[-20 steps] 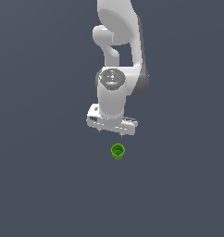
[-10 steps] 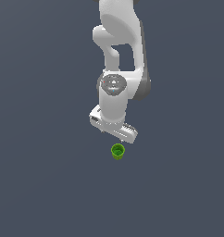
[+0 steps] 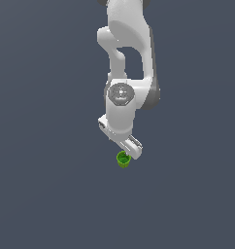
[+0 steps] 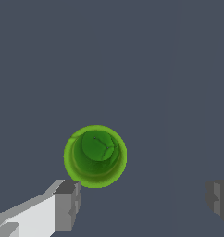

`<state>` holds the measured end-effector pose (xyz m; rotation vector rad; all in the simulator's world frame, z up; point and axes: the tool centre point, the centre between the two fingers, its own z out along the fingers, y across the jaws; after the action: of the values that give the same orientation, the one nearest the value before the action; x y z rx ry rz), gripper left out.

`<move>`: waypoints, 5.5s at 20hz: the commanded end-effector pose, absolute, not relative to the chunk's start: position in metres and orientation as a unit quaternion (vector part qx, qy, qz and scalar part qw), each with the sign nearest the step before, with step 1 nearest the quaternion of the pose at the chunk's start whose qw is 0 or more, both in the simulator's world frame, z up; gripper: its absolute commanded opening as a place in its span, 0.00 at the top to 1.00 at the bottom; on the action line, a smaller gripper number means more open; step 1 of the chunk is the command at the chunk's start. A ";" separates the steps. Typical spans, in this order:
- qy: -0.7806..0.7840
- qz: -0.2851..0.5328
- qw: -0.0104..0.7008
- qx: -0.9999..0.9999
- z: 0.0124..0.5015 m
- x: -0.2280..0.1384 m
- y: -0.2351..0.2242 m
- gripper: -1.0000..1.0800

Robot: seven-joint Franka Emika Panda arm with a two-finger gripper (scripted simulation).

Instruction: Pick up the object and move it to a goal position.

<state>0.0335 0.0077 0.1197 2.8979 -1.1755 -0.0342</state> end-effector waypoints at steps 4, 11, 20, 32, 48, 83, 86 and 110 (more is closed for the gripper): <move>-0.445 -0.009 0.006 0.895 0.114 0.039 0.011 0.04; -0.528 -0.007 0.004 0.849 0.108 0.047 0.016 0.04; -0.625 -0.003 0.002 0.781 0.099 0.056 0.023 0.04; -0.693 0.000 0.000 0.721 0.093 0.063 0.028 0.04; -0.699 0.000 0.000 0.715 0.055 0.062 0.028 0.04; -0.700 0.000 0.000 0.714 0.143 0.071 0.013 1.00; -0.700 0.000 0.000 0.714 0.177 0.074 0.008 1.00; -0.699 0.000 0.001 0.715 0.396 0.099 -0.024 1.00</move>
<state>0.0984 -0.0229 0.3861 2.2443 -2.1960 0.0008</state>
